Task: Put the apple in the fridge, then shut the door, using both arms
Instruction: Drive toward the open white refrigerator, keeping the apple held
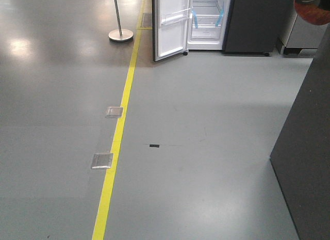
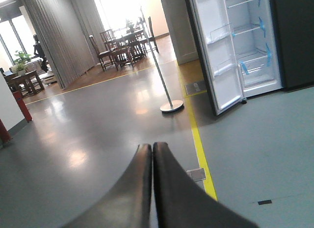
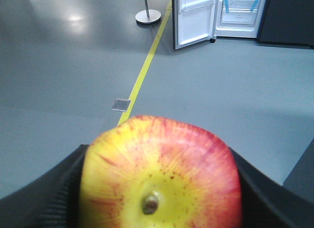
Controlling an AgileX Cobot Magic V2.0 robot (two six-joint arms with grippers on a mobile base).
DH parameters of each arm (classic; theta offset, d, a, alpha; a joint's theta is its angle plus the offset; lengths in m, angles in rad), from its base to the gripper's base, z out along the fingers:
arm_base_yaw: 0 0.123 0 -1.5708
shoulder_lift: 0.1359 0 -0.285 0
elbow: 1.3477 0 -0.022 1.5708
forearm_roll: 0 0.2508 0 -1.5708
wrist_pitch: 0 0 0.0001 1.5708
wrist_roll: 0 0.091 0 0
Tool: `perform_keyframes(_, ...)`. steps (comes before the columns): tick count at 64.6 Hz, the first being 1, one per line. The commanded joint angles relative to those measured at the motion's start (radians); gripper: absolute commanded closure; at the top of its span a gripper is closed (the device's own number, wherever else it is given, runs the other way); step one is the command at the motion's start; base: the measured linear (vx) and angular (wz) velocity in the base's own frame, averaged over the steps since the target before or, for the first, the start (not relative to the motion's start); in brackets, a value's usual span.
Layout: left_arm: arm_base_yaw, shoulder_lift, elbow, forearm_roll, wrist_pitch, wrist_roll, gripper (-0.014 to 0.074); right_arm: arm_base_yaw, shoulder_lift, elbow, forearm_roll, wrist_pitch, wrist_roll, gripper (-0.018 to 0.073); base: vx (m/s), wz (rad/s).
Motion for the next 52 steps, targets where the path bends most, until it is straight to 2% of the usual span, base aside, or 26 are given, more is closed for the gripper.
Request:
perform_keyframes(1,-0.003,-0.005,-0.016,-0.004,-0.073,-0.004,0.0603,-0.005,-0.027,-0.028,0.015,-0.073,-0.006,0.0524,0.21,-0.04)
perform_keyframes(52,-0.003,-0.005,-0.016,-0.004,-0.073,-0.004,0.0603,-0.005,-0.027,-0.028,0.015,-0.073,-0.006,0.0524,0.19,-0.04)
